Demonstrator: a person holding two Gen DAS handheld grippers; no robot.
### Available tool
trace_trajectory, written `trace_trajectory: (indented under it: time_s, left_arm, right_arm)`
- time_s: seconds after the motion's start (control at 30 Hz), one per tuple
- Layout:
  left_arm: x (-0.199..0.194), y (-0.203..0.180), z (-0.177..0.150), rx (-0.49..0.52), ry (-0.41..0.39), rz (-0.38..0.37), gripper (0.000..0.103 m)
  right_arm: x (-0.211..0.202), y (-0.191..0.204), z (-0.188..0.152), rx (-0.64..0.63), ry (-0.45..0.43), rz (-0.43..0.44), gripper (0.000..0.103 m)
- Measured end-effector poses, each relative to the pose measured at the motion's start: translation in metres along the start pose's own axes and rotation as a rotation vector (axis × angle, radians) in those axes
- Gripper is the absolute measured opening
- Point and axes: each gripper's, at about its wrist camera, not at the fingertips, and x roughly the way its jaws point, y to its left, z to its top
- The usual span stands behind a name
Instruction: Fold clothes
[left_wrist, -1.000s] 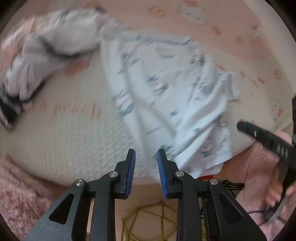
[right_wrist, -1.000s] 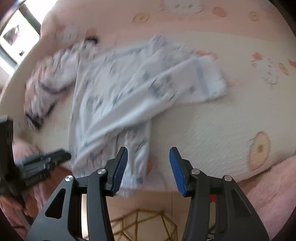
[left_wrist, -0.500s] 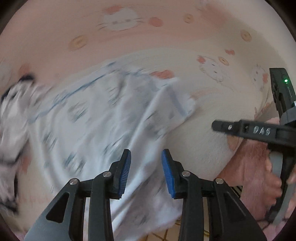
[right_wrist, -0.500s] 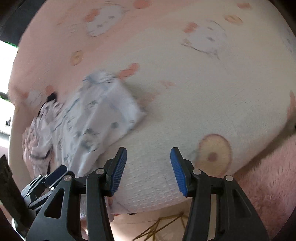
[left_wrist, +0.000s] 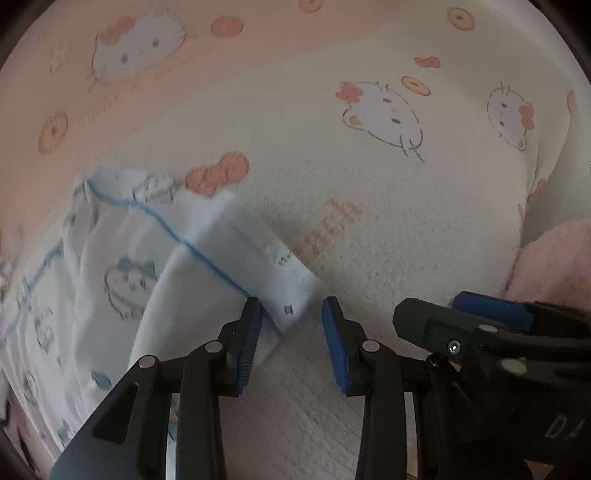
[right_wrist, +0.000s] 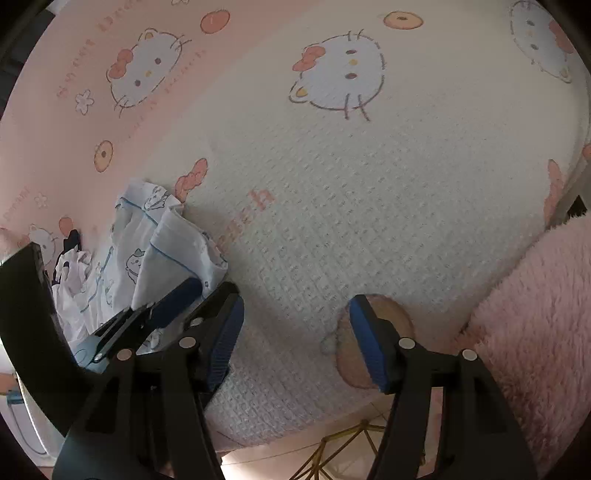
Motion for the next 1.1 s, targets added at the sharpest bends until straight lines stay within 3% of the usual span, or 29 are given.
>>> trace_trajectory:
  time_s: [0.07, 0.13, 0.27, 0.47, 0.53, 0.67, 0.73, 0.83, 0.97, 1.1]
  left_arm:
    - [-0.002, 0.006, 0.000, -0.026, -0.017, 0.020, 0.006]
    - [-0.011, 0.026, -0.004, -0.104, -0.030, -0.029, 0.006]
    - [-0.065, 0.079, -0.025, -0.229, -0.153, -0.042, 0.005]
    - [-0.151, 0.199, -0.083, -0.456, -0.308, -0.033, 0.005]
    - [-0.161, 0.233, -0.099, -0.522, -0.331, 0.022, 0.005]
    - [-0.157, 0.293, -0.123, -0.594, -0.301, 0.064, 0.005]
    - [-0.139, 0.316, -0.128, -0.599, -0.239, 0.034, 0.005]
    - [-0.109, 0.326, -0.128, -0.569, -0.151, 0.065, 0.005]
    - [-0.097, 0.336, -0.140, -0.596, -0.126, 0.086, 0.005]
    - [-0.092, 0.348, -0.142, -0.592, -0.079, 0.204, 0.005]
  right_arm:
    - [0.003, 0.002, 0.002, 0.004, 0.002, 0.004, 0.061]
    - [0.003, 0.007, 0.003, 0.002, -0.002, 0.018, 0.061]
    - [-0.020, 0.018, 0.008, -0.040, -0.040, 0.043, 0.061]
    - [-0.046, 0.098, 0.054, -0.289, -0.090, 0.082, 0.061]
    - [-0.042, 0.122, 0.074, -0.359, -0.105, 0.048, 0.061]
    - [-0.012, 0.173, 0.098, -0.482, -0.090, 0.010, 0.061]
    - [0.014, 0.194, 0.106, -0.532, -0.054, 0.037, 0.061]
    - [0.051, 0.218, 0.097, -0.591, -0.015, 0.042, 0.061]
    - [0.073, 0.230, 0.091, -0.646, -0.011, 0.038, 0.061]
    - [0.088, 0.249, 0.088, -0.729, -0.042, 0.022, 0.061]
